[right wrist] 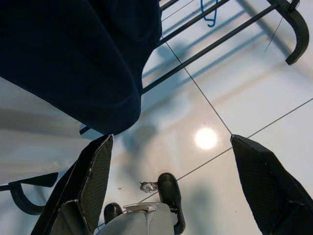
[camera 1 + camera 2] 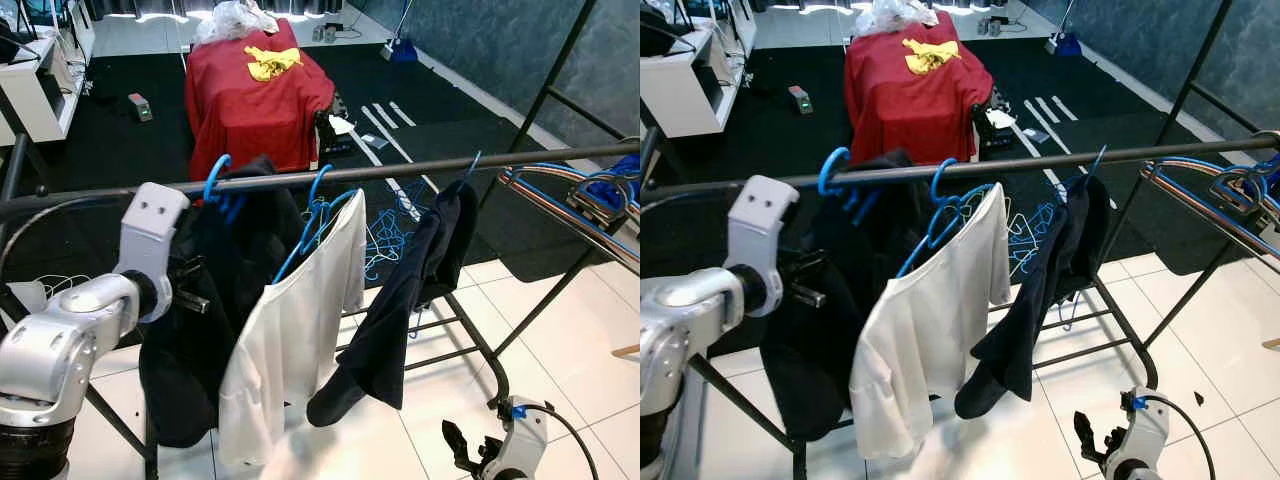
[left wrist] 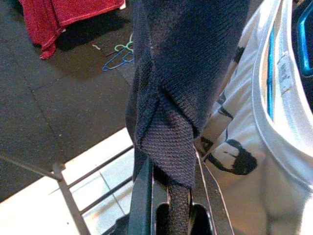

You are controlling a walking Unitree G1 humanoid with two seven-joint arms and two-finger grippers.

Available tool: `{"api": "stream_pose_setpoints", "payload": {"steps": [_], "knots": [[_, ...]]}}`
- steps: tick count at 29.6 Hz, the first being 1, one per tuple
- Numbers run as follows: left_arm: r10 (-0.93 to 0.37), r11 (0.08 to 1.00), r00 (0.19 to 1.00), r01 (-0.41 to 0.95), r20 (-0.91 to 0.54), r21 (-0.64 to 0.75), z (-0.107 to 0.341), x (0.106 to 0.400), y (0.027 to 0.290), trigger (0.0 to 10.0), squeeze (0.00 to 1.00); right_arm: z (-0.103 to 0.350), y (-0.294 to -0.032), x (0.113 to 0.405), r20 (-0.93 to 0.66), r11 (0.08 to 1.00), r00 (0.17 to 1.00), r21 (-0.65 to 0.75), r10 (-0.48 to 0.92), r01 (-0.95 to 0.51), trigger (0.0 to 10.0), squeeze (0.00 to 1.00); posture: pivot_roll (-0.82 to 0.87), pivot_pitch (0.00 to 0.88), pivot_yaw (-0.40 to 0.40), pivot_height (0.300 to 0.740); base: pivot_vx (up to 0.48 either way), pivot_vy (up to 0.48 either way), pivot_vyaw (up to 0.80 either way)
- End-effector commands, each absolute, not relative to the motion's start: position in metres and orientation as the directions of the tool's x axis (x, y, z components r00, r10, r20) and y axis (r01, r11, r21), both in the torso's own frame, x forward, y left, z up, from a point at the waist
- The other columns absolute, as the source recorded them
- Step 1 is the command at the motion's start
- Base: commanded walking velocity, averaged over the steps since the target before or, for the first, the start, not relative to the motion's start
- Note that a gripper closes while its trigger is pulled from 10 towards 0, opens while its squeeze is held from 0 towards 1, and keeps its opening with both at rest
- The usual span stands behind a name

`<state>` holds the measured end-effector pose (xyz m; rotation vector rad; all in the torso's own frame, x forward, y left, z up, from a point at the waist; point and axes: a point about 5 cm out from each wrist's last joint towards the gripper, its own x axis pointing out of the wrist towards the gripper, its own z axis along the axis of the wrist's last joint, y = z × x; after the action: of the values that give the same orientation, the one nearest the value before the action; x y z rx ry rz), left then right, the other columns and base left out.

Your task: Hang hanger

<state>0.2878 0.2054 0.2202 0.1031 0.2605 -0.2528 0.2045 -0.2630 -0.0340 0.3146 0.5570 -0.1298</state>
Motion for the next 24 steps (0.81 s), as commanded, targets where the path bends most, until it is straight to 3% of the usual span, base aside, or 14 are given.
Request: {"api": "stream_pose_setpoints", "payload": {"steps": [1,4,9,19,24], "knots": [[-0.232,0.969,0.957,0.243,-0.177,0.047,0.232,0.287,0.217,9.8,0.00,-0.035,-0.266,0.201,-0.539,0.941,0.841,0.257,-0.049,0.220,10.0,0.00,-0.08,0.114,-0.059,0.740,0.000,0.000,0.00],[-0.228,0.963,0.950,0.252,-0.212,0.095,0.234,0.283,0.245,10.0,0.00,-0.035,-0.267,0.201,-0.539,0.942,0.841,0.257,-0.047,0.217,10.0,0.00,-0.08,0.117,-0.064,0.740,0.000,0.000,0.00],[-0.210,0.956,0.945,0.252,-0.249,0.151,0.235,0.278,0.262,10.0,0.00,-0.034,-0.267,0.202,-0.538,0.943,0.842,0.256,-0.046,0.215,10.0,0.00,-0.08,0.119,-0.065,0.740,-0.220,0.000,0.00],[-0.263,0.939,0.933,0.306,-0.245,0.157,0.240,0.270,0.270,10.0,0.00,-0.033,-0.268,0.202,-0.535,0.944,0.844,0.254,-0.044,0.210,10.0,0.00,-0.08,0.121,-0.068,0.740,-0.326,0.000,0.00],[-0.336,0.895,0.886,0.406,-0.319,0.184,0.230,0.258,0.275,10.0,0.00,-0.033,-0.268,0.202,-0.533,0.949,0.845,0.250,-0.030,0.191,10.0,0.00,-0.08,0.121,-0.068,0.740,-0.307,0.000,0.00]]}}
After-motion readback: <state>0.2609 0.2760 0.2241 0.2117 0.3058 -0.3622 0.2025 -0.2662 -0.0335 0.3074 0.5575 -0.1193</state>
